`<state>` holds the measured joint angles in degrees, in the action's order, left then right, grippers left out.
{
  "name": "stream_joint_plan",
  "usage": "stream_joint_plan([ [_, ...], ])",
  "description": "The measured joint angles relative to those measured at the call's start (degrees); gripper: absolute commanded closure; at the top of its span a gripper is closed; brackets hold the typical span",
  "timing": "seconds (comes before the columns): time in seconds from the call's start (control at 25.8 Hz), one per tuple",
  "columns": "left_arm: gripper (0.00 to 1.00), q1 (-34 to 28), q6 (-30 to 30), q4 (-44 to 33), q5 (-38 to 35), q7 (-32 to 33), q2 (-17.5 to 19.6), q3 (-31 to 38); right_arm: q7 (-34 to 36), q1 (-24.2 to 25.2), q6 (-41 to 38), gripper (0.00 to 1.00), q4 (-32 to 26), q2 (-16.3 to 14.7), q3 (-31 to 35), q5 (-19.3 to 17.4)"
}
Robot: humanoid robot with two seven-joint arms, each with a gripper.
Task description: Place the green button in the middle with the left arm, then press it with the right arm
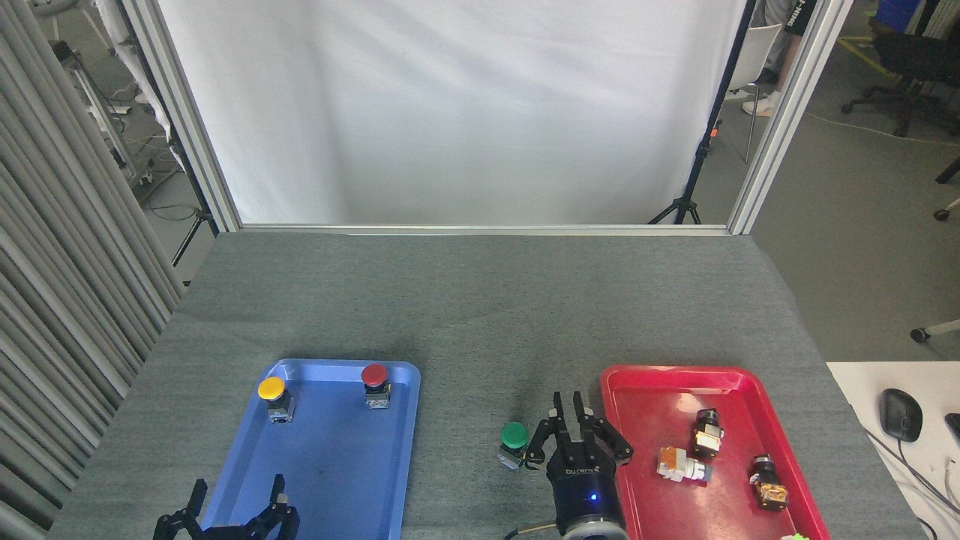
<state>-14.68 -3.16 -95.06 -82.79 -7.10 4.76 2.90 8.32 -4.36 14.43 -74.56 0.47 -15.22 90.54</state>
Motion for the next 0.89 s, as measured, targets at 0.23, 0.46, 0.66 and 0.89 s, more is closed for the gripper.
stream_joint_plan([
  [0.23,0.01,0.00,0.13,-0.09,0.00,0.00,-0.09,-0.07,0.04,4.54,0.66,0.00,-4.32,-2.52,0.59,0.11],
  [0.46,0.01,-0.01,0.13,-0.18,0.00,0.00,-0.12,-0.09,0.05,11.33,0.91,0.00,-10.94,-4.66,0.81,0.15],
  [0.66,0.01,-0.36,0.09,-0.21,0.00,0.00,-0.24,-0.13,0.10,13.99,2.36,0.00,-13.70,-5.73,0.90,0.17],
  [0.89,0.01,-0.62,0.09,-0.21,0.00,-0.06,-0.33,-0.25,2.15,16.37,2.99,0.00,-16.06,-6.57,0.97,0.17],
])
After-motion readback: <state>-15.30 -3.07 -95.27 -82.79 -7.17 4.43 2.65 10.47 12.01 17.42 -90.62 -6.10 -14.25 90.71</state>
